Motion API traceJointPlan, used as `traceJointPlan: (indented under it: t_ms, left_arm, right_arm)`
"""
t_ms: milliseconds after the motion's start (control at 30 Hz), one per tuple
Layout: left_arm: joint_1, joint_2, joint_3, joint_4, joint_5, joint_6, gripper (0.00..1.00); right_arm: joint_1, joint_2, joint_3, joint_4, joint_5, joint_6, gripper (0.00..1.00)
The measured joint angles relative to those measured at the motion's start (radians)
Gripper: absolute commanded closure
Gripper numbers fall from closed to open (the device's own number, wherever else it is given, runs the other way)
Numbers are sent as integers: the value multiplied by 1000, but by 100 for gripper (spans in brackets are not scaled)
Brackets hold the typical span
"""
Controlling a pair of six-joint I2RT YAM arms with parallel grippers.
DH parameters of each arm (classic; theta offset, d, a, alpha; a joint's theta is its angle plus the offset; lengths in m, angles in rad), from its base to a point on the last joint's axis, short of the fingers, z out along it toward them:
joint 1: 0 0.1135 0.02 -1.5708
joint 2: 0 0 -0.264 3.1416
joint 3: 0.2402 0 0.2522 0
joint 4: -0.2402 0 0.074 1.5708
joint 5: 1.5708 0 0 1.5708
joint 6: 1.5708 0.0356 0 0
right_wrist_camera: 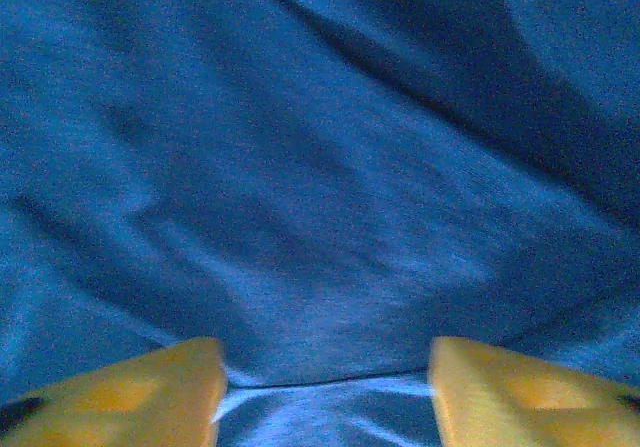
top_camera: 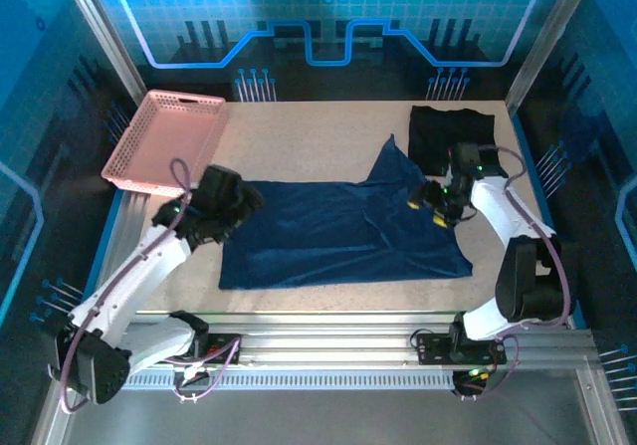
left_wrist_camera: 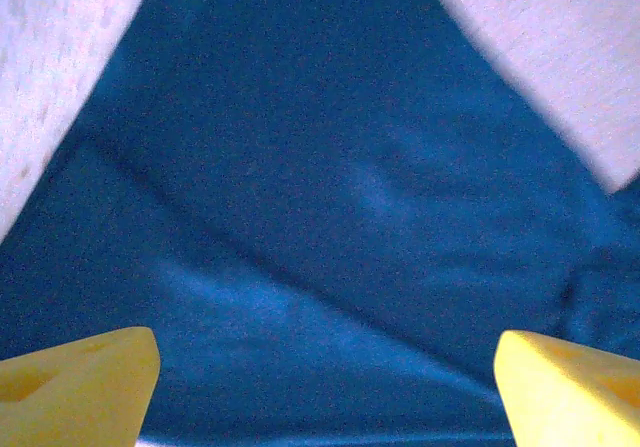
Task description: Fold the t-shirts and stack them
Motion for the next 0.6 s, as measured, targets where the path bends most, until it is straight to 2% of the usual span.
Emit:
traceJointPlan:
  t_ms: [133,333,600]
  left_arm:
    - [130,182,122,-12,2,134,12]
    - [214,462,251,-1,25,298,20]
    - [274,692,365,35,64,396,26]
  right_arm:
    - [48,13,184,25,-28,-123,8]
    - [21,158,393,41,-81,-226,9]
    - [11,288,426,32,-103,-275,8]
